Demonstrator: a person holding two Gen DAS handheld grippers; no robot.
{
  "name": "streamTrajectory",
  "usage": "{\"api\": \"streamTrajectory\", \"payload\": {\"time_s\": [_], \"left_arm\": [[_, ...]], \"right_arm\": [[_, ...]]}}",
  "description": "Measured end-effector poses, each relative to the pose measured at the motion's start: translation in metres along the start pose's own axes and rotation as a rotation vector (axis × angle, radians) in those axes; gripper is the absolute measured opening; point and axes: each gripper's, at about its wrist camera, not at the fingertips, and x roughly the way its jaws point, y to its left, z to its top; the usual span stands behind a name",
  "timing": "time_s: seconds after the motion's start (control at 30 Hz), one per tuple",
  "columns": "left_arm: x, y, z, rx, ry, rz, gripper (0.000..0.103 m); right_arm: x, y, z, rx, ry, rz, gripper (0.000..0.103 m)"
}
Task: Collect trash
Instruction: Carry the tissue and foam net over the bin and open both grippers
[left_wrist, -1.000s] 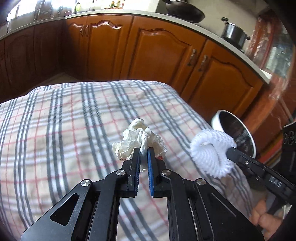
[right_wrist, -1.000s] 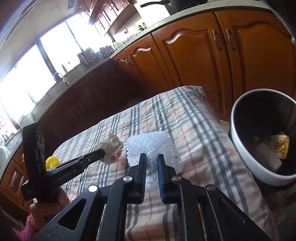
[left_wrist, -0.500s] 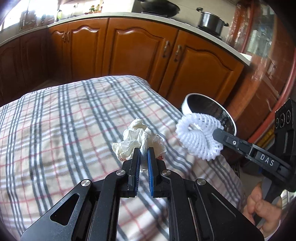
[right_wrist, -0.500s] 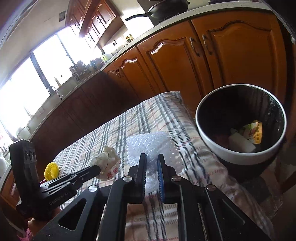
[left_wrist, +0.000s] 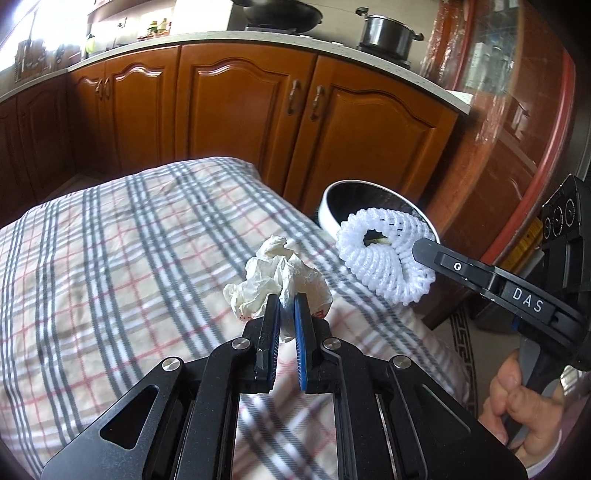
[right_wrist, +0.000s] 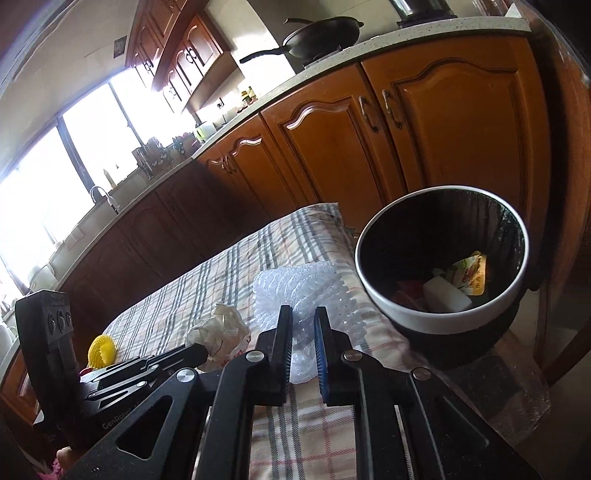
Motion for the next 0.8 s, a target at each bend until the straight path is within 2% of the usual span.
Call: {"api": "streamTrajectory", "payload": {"time_s": [0.8], "left_arm": [[0.024,-0.050,0.023,0.064,0.014,-0.075,0.007]], "right_arm": [[-0.028,-0.058,0.014,0.067,-0.065,-0.094,0.011]]}}
